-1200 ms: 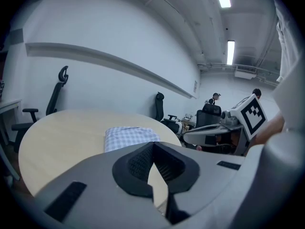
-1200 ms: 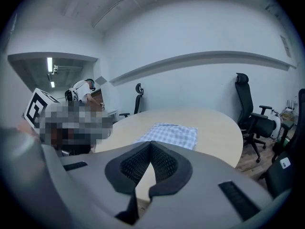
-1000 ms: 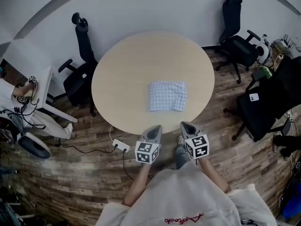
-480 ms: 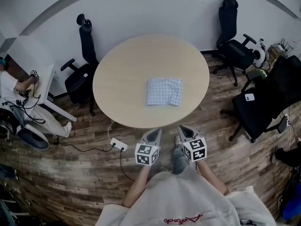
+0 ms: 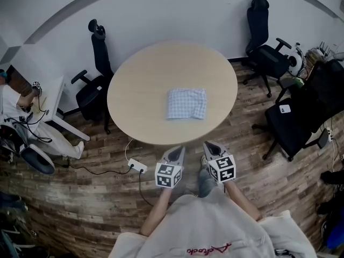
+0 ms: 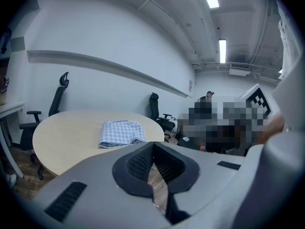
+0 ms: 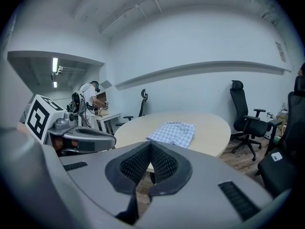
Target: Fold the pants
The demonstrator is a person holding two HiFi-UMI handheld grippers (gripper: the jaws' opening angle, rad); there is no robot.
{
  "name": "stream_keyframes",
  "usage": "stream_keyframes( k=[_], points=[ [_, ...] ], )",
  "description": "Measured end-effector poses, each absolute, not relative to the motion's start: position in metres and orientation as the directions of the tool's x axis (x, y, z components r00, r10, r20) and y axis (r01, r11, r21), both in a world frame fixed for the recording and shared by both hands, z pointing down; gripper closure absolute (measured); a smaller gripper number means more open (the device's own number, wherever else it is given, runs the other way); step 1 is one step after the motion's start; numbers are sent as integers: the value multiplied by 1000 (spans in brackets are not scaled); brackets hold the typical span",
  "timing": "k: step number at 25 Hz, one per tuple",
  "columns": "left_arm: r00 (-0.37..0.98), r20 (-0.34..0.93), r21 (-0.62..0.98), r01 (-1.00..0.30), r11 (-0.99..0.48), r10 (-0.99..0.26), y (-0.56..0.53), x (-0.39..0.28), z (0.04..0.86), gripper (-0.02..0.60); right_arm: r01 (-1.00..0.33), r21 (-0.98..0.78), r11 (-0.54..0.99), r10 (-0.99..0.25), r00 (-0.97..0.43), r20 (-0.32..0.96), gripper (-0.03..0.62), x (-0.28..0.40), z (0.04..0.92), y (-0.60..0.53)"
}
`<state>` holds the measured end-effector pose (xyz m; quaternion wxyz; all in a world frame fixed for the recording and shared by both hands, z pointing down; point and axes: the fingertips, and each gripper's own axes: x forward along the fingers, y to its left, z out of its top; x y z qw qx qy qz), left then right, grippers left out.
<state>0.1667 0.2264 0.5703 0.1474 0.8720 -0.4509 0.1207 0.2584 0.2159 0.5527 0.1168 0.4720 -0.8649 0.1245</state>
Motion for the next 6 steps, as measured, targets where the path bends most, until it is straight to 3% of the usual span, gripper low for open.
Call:
stream_keyframes(
  k=[6],
  points=[
    [565,354,144,-820,-553,-745,234,167,576,549,-844,-105,525,-788,-529,315,566,256,555,221]
  ],
)
